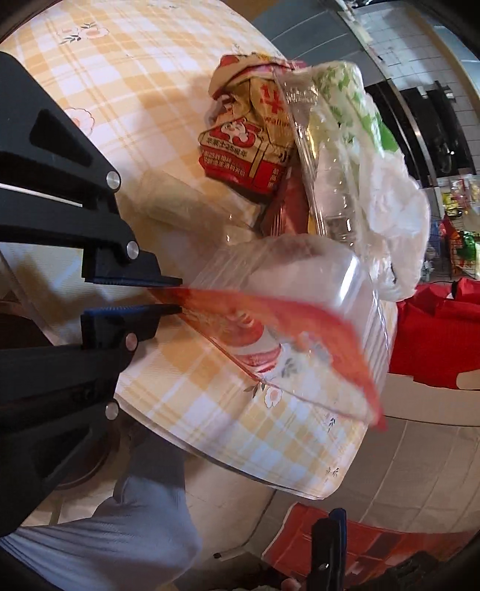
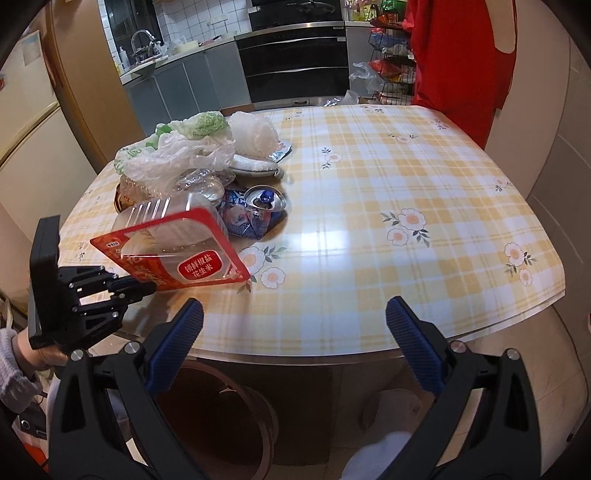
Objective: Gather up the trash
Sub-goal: 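Grasp the red-and-white snack box with the left gripper, then lift the snack box with the left gripper while the right gripper grasps a blue can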
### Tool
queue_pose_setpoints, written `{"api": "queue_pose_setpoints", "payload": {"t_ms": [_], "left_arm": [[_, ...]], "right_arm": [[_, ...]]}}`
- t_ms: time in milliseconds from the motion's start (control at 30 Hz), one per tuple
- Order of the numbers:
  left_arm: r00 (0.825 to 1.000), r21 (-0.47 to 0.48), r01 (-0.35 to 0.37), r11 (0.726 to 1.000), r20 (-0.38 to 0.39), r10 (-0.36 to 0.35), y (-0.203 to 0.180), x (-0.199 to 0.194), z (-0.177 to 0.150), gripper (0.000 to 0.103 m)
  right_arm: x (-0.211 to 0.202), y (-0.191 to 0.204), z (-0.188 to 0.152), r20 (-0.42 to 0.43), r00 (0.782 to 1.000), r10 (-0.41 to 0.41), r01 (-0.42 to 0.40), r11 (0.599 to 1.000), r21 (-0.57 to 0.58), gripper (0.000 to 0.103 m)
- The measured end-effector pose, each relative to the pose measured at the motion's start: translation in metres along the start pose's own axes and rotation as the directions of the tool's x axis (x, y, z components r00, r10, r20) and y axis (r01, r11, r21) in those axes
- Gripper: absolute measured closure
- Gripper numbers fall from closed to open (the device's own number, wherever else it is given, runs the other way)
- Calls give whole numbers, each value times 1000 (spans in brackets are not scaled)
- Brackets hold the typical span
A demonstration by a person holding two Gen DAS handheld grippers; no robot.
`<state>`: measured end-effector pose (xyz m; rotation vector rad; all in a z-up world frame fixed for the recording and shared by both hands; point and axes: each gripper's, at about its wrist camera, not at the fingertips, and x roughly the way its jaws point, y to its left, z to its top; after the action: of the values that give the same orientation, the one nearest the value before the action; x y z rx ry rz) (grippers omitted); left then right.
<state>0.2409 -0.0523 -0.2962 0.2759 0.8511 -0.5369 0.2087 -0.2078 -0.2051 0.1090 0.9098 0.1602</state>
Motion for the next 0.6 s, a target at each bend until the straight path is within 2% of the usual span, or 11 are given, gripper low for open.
{"api": "queue_pose_setpoints", "payload": {"t_ms": [133, 233, 600], "left_arm": [[1000, -14, 21, 1000, 21, -21, 2, -11, -6, 96], [997, -68, 60, 996, 54, -56, 7, -29, -6, 98], [985, -91, 79, 993, 162, -64, -7, -78, -8, 101]], "right_arm": [[1, 4, -1, -7, 1000, 4, -4, 1000, -11, 5], [-1, 6, 0, -3, 1000, 14, -14, 1000, -14, 5], [-14, 10, -1, 21, 999, 25, -24, 1000, -18, 5]]}}
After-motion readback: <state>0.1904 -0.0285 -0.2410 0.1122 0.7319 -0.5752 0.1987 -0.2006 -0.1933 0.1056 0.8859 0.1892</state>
